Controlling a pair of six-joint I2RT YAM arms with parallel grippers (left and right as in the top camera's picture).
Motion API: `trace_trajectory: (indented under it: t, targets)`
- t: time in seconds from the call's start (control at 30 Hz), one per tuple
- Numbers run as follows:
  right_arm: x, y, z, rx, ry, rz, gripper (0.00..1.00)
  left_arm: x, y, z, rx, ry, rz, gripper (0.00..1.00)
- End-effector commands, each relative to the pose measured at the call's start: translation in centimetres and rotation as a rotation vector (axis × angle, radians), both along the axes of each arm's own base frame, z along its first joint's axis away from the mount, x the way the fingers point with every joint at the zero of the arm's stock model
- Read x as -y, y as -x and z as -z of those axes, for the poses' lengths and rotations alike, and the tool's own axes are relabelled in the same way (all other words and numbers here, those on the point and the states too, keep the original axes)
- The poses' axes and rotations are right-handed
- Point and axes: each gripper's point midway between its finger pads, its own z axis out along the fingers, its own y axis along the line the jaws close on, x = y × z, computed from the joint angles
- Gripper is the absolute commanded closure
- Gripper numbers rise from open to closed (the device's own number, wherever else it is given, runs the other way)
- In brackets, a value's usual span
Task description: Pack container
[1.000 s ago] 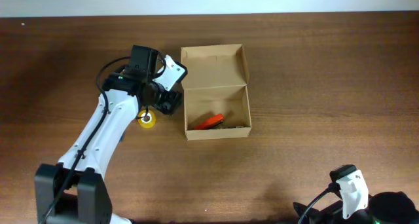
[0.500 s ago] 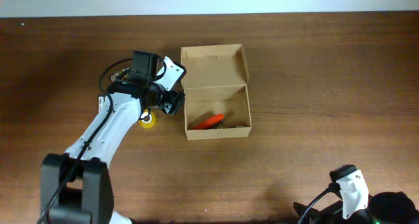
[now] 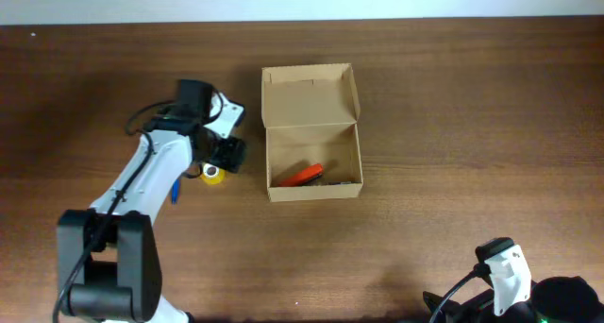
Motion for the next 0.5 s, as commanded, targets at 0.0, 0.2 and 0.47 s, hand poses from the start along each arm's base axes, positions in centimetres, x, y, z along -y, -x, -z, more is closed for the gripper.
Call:
trace_trajectory:
  t: [0.0,0.2,0.47]
  targets:
    - [-0.1,0.1,0.1,0.001,0.001,-0.013,0.01,-1.5,1.2,1.3,-0.052,-0.002,-0.054,0.26]
    - [-0.1,0.1,0.1,0.001,0.001,-0.013,0.01,-1.6,2.7,2.7,-0.098,0.000,-0.056,0.26]
    - [-0.1,0.1,0.1,0.001,0.001,-0.013,0.01,-2.6,2.5,3.0,-0.084,-0.048,-0.092,0.13]
